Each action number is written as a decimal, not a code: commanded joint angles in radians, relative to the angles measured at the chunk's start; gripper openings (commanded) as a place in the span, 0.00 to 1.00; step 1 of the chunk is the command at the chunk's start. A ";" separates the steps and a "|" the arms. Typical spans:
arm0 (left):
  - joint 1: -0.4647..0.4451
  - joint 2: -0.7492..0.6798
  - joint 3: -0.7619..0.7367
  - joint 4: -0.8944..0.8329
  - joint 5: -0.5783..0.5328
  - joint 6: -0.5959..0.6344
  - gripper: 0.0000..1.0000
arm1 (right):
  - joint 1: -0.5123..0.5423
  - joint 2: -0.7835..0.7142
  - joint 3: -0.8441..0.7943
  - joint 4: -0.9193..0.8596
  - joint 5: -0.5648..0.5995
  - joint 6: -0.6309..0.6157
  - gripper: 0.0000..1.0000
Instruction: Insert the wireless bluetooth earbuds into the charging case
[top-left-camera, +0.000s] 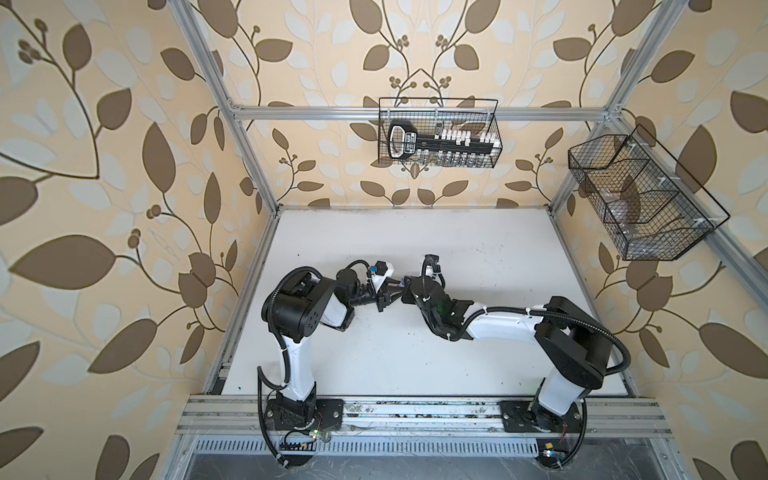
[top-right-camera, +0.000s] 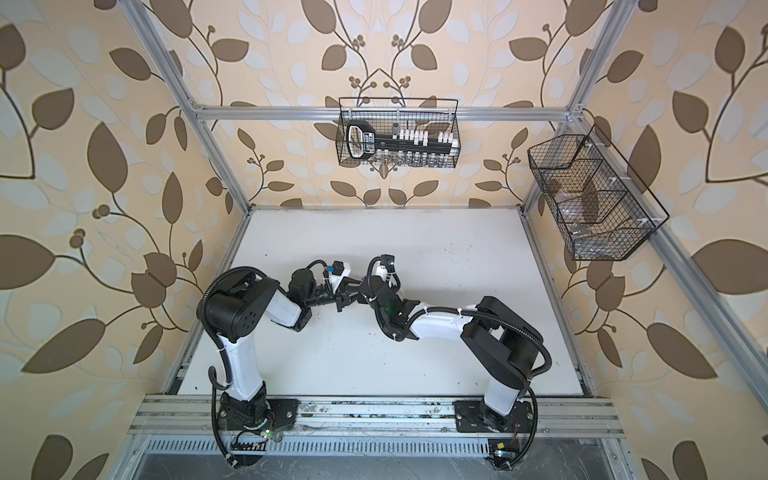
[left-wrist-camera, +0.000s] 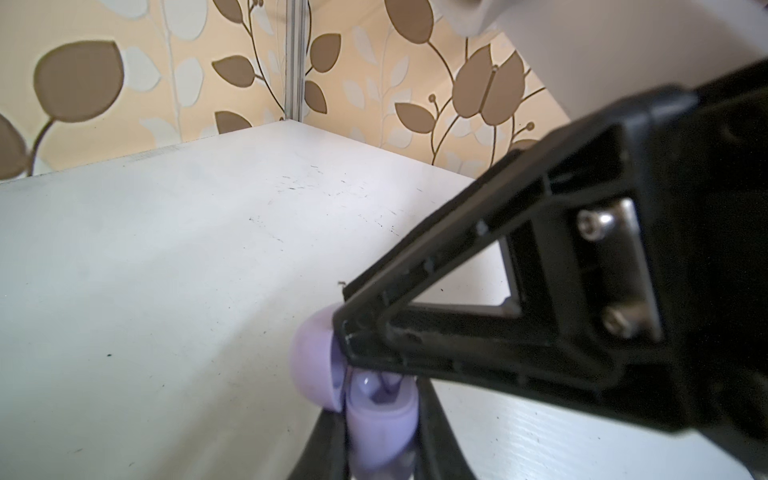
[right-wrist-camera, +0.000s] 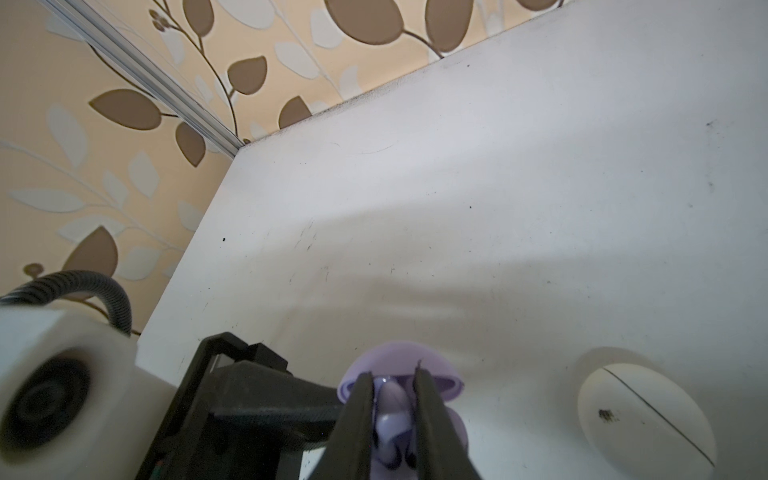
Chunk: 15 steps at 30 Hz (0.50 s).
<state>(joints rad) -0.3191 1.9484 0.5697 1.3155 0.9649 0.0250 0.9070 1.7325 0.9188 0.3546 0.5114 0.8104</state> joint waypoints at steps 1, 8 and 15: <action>-0.001 -0.017 0.018 0.099 0.055 0.011 0.16 | -0.001 -0.003 0.015 -0.075 0.006 0.006 0.21; 0.000 -0.017 0.019 0.101 0.058 0.009 0.16 | -0.001 0.007 0.021 -0.070 -0.013 0.003 0.22; 0.000 -0.018 0.019 0.102 0.058 0.007 0.16 | 0.000 -0.008 0.022 -0.072 -0.016 -0.004 0.28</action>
<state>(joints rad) -0.3187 1.9484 0.5697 1.3098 0.9661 0.0246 0.9066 1.7325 0.9245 0.3359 0.5121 0.8101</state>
